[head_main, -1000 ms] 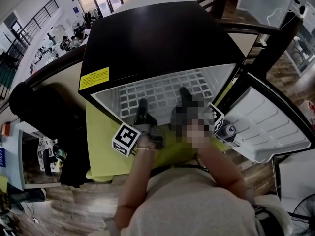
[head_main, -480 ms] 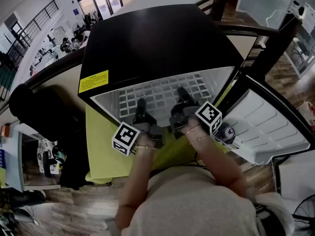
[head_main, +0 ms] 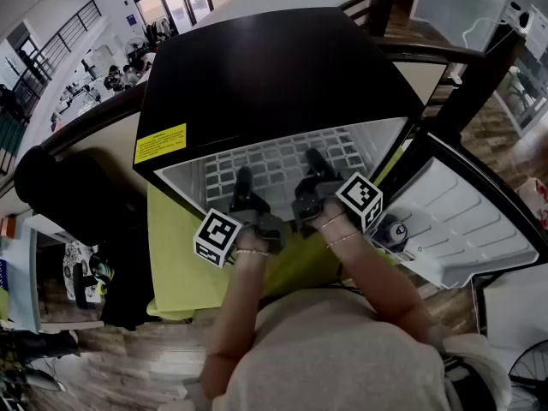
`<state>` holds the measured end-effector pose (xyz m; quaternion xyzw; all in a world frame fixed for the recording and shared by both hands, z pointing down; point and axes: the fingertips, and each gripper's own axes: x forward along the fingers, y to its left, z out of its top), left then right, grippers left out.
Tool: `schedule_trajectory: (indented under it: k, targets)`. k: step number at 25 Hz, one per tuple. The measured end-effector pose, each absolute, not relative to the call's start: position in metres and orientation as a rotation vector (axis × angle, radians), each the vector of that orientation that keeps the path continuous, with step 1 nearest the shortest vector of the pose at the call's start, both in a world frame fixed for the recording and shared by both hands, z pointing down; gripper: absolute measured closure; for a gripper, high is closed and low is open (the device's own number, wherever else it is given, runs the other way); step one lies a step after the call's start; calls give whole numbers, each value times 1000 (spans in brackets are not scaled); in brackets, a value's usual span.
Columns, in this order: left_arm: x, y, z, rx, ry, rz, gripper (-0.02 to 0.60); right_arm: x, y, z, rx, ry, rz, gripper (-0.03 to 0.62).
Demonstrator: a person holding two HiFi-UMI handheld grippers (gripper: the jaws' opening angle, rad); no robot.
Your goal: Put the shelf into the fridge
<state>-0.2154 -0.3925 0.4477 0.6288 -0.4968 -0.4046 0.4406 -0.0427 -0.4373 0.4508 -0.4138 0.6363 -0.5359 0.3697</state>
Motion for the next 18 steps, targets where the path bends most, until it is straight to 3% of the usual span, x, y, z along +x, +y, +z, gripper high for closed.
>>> schedule_trajectory:
  k: [18]
  targets:
    - [-218, -403, 447, 1621, -1301, -981, 494, -45, -447, 450, -1070, 1662, -1331, 540]
